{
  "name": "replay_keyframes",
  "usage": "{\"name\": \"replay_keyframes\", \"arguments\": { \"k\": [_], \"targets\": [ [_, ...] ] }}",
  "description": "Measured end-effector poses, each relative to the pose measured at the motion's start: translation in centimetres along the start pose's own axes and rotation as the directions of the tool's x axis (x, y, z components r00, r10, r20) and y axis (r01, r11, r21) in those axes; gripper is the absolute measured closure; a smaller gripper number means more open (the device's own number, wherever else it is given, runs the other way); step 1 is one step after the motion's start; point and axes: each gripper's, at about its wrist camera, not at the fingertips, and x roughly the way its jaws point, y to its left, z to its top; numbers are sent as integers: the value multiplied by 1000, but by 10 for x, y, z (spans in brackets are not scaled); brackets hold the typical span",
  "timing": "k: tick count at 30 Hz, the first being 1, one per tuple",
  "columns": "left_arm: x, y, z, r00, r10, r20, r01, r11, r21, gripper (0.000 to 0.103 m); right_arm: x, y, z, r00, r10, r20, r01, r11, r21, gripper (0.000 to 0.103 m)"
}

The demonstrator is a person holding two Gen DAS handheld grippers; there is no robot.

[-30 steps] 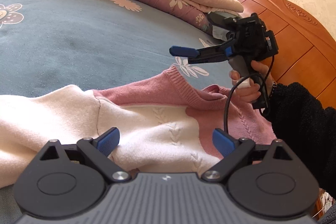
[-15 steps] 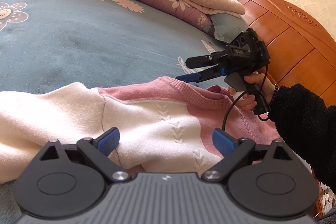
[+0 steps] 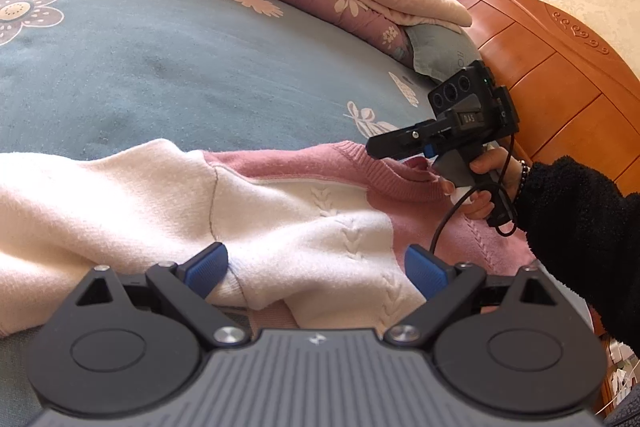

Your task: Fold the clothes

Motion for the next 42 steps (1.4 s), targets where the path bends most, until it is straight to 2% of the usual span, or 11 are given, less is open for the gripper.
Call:
{"name": "replay_keyframes", "arguments": {
  "k": [6, 9, 10, 11, 22, 26, 29, 34, 38, 40, 42],
  "targets": [
    [-2, -3, -1, 1000, 11, 6, -11, 1000, -3, 8, 17, 3, 14, 998, -56, 39, 56, 998, -3, 35],
    [-3, -2, -2, 1000, 8, 6, -8, 1000, -5, 8, 22, 14, 13, 984, -171, 42, 173, 983, -55, 63],
    [-3, -1, -3, 1000, 7, 6, -7, 1000, -6, 8, 23, 18, 12, 978, -204, 47, 207, 976, -72, 81],
    [-4, -1, -3, 1000, 6, 7, -6, 1000, -7, 8, 24, 21, 10, 972, -229, 54, 233, 968, -88, 86],
    [-15, -2, 2, 1000, 7, 21, -7, 1000, -7, 8, 36, 49, 45, 882, -438, 173, 466, 863, -193, 88],
    [-17, -3, 4, 1000, 4, 18, -4, 1000, -5, 8, 23, 44, 44, 863, -469, 186, 497, 855, -149, 72],
    [-19, -4, 6, 1000, -3, 20, 2, 1000, 18, 8, -18, 51, 33, 826, -498, 264, 543, 829, -135, 57],
    [-11, -9, 11, 1000, -15, 21, 15, 1000, 26, 8, -62, 40, -5, 758, -599, 257, 643, 753, -142, 49],
    [-5, -18, 8, 1000, -24, 2, 24, 999, 43, 8, -95, 28, -37, 696, -677, 240, 716, 681, -153, 47],
    [-3, -23, 7, 1000, -14, -6, 14, 998, 59, 8, -94, 24, -49, 690, -690, 218, 723, 666, -181, 47],
    [-2, -26, 7, 1000, -7, -13, 8, 997, 71, 8, -87, 27, -55, 672, -709, 212, 740, 633, -227, 62]
  ]
}}
